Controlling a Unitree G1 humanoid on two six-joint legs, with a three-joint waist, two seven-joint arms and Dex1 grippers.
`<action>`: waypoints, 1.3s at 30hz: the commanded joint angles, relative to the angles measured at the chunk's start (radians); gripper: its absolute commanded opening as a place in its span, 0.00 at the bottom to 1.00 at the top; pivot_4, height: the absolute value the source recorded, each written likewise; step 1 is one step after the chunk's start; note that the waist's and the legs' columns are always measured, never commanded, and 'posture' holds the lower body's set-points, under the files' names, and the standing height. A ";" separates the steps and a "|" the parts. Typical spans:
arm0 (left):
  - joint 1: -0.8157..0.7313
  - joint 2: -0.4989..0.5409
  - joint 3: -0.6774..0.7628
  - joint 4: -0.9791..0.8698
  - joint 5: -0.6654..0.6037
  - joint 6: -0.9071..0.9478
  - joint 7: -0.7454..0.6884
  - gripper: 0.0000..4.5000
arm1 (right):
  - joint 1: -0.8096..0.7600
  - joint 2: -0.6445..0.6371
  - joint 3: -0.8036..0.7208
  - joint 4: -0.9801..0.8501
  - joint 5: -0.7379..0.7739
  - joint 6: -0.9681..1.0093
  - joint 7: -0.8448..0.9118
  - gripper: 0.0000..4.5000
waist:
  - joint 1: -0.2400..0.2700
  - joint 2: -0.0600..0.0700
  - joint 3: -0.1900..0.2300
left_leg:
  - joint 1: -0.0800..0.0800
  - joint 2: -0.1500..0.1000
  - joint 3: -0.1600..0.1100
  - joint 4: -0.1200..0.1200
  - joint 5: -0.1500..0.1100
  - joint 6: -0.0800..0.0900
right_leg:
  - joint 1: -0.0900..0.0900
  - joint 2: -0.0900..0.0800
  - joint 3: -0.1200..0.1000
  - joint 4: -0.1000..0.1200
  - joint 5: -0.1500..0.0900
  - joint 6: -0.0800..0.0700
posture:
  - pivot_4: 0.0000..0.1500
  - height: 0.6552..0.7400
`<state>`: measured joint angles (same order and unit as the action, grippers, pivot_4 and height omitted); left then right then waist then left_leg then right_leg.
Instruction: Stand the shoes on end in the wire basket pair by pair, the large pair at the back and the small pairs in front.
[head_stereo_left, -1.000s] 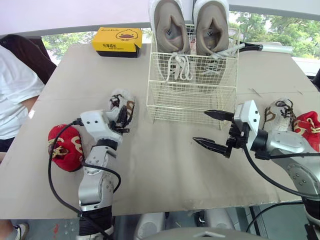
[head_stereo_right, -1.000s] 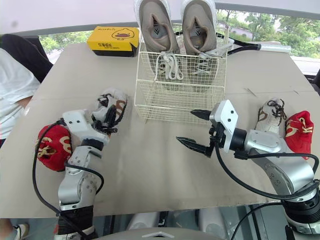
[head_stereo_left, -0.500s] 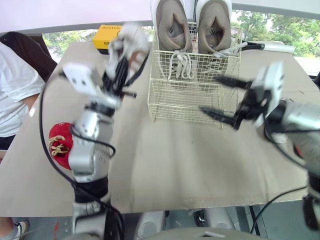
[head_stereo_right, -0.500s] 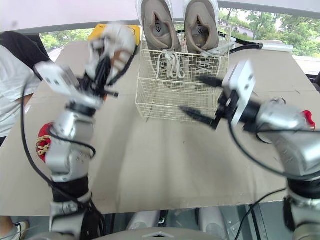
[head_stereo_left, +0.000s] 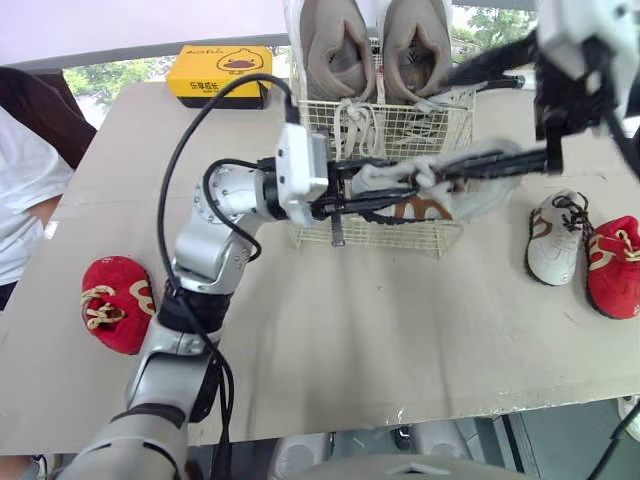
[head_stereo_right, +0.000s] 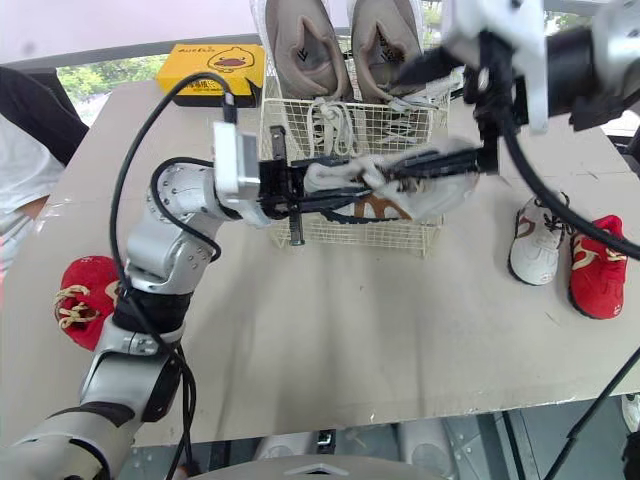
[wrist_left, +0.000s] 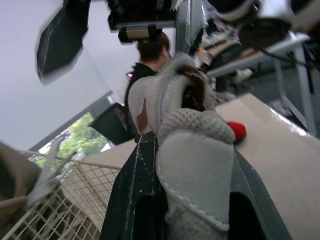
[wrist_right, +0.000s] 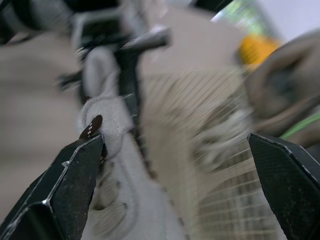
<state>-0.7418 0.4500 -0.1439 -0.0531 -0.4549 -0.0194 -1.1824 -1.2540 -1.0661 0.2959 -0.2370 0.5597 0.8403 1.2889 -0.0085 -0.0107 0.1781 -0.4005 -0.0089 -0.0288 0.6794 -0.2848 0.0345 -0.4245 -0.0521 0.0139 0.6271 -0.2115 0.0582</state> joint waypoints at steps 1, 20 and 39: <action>-0.082 -0.040 0.018 0.050 0.016 -0.191 -0.081 0.11 | 0.014 -0.031 0.109 0.000 -0.100 0.023 0.095 0.88 | 0.000 0.000 0.000 | -0.001 0.001 0.000 0.001 0.000 0.000 | -0.001 0.000 0.000 0.000 0.000 0.000 | 1.00 1.00; 0.231 0.079 0.361 -0.142 -0.884 0.999 0.508 0.99 | 0.246 0.332 -0.535 -0.160 0.184 0.620 -0.368 0.00 | -0.017 0.000 0.000 | -0.014 0.003 -0.003 0.009 0.005 -0.009 | -0.023 0.000 0.003 0.026 0.000 0.001 | 1.00 1.00; 0.096 -0.002 0.338 -0.120 -1.018 1.014 0.665 0.31 | 0.447 0.727 -0.789 -0.506 0.319 0.712 -0.818 0.35 | -0.009 -0.003 -0.001 | -0.012 -0.005 -0.003 0.013 0.008 -0.012 | -0.022 -0.002 0.004 0.033 0.000 0.001 | 1.00 1.00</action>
<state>-0.5965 0.4126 0.1556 -0.1616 -1.4980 1.0247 -0.4448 -0.8225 -0.3409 -0.4349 -0.6710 0.8676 1.5923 0.5088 -0.0172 -0.0137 0.1772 -0.4128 -0.0144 -0.0325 0.6924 -0.2765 0.0223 -0.4464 -0.0536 0.0176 0.6599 -0.2110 0.0588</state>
